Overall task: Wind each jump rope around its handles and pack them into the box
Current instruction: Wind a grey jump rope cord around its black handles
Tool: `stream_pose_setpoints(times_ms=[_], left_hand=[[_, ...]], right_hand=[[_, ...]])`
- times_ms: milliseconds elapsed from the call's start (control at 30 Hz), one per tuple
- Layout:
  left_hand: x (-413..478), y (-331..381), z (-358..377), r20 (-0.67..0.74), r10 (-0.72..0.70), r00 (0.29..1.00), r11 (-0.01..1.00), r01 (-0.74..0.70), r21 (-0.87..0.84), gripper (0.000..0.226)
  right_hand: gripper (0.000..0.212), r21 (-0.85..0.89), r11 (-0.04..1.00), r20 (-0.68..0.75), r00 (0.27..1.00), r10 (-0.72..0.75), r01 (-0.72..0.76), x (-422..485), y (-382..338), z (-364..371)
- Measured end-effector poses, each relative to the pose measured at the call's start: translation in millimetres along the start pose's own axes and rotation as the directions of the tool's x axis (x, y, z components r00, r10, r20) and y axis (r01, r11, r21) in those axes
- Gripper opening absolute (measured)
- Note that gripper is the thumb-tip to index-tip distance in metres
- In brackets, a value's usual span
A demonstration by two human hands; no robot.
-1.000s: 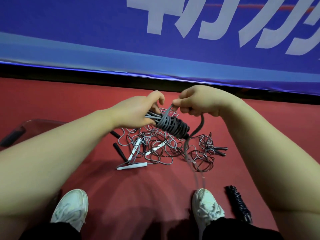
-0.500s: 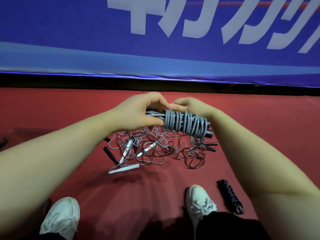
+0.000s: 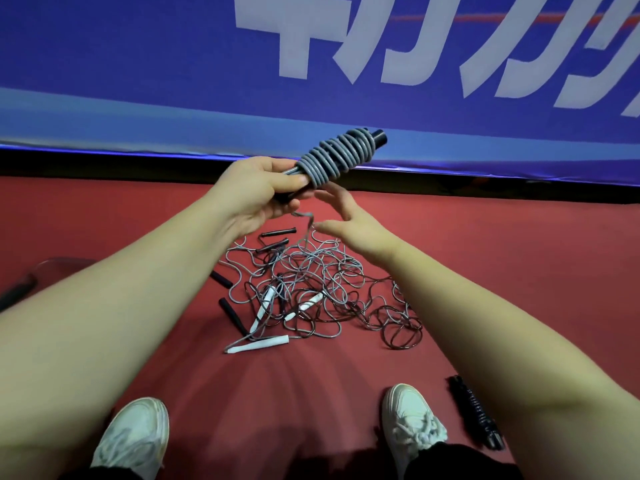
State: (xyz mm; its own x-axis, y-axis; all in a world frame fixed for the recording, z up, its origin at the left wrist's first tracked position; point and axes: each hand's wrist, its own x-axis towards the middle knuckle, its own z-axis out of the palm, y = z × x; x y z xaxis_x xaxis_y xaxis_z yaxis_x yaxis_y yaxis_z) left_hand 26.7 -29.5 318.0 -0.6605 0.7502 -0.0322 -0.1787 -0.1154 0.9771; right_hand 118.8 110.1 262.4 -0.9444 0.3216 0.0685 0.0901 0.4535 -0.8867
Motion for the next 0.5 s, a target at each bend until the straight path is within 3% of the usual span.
stream_pose_setpoints(times_ms=[200,300,400,500], left_hand=[[-7,9,2,0.098,-0.102,0.99,0.995,0.103,-0.008,0.019],[-10,15,-2,0.115,-0.098,0.988,0.995,0.099,-0.005,0.019],[-9,19,-11,0.047,-0.059,0.997,0.998,0.058,0.007,0.018],[-6,15,-22,-0.101,0.004,0.995,0.991,0.009,0.132,0.017]], right_hand=[[0.03,-0.071,0.993,-0.043,0.994,-0.101,0.098,9,-26,25],[0.014,0.094,0.989,-0.04,0.993,-0.112,0.115,6,-31,25],[0.028,0.191,0.976,-0.026,0.994,-0.105,0.109,6,-31,28],[0.029,0.017,0.999,-0.032,0.998,-0.047,0.048,12,-34,31]])
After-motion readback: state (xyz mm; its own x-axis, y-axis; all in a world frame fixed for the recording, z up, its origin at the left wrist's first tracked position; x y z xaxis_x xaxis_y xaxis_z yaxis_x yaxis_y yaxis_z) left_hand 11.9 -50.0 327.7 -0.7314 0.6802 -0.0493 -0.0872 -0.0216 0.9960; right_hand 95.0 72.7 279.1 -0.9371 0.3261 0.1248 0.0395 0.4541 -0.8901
